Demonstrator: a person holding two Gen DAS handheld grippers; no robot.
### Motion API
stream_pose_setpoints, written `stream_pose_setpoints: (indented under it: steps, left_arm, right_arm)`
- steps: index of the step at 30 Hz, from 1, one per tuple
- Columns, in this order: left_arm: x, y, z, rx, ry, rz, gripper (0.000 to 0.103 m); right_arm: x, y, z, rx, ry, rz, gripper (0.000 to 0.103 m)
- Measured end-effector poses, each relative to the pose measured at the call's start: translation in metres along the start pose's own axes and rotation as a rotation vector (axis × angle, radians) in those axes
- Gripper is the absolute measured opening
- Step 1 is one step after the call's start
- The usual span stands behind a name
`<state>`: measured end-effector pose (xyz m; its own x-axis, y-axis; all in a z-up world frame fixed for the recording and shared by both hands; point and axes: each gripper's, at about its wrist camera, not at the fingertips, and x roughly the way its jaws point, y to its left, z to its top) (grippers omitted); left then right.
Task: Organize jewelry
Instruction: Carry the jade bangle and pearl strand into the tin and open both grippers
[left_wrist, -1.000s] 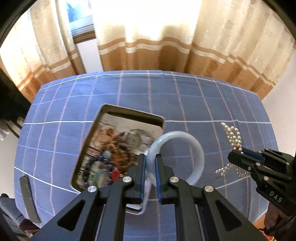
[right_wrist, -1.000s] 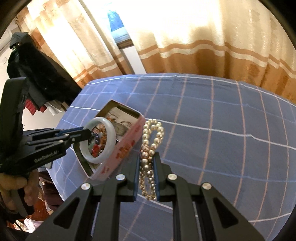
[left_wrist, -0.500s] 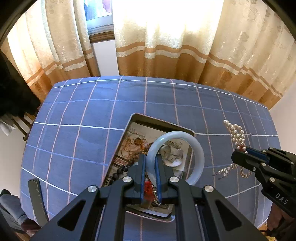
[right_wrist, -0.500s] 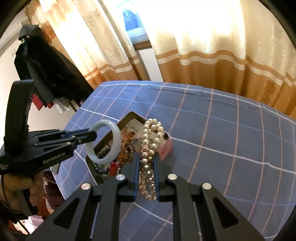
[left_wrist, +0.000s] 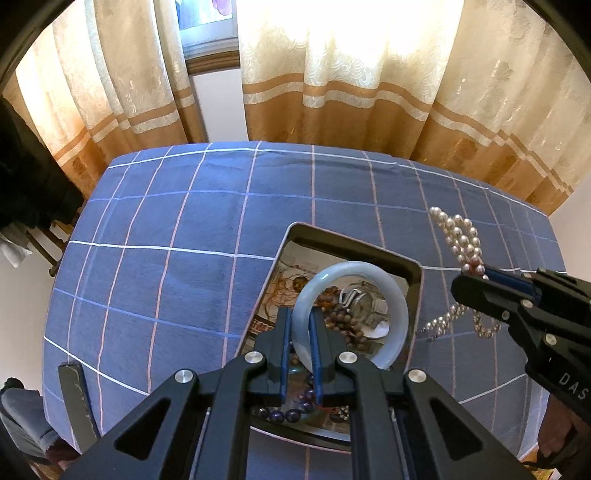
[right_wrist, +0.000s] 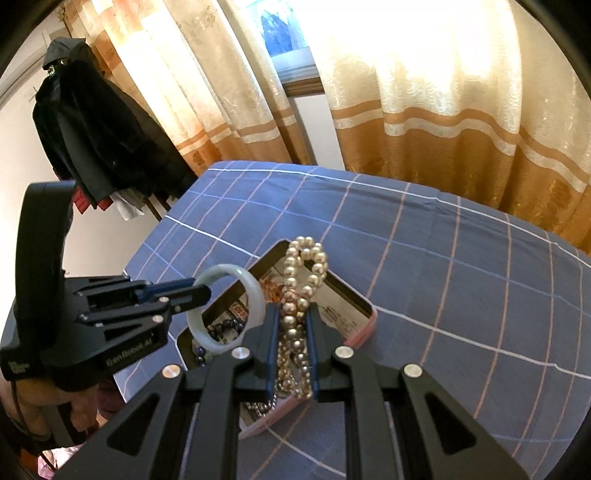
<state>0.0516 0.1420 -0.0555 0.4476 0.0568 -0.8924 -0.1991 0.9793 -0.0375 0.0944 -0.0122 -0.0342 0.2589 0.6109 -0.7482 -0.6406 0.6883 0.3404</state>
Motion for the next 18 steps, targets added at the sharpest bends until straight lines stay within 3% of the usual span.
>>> stream_pose_setpoints:
  steps: [8,18]
  left_arm:
    - [0.021,0.010,0.001,0.005,0.036,0.002,0.009]
    - [0.051,0.013,-0.009,0.004,0.115,-0.016,0.012]
  right_arm:
    - [0.032,0.004,0.005,-0.019,0.039,-0.006,0.016]
    - [0.078,-0.002,-0.014,-0.037,0.160,-0.041,0.017]
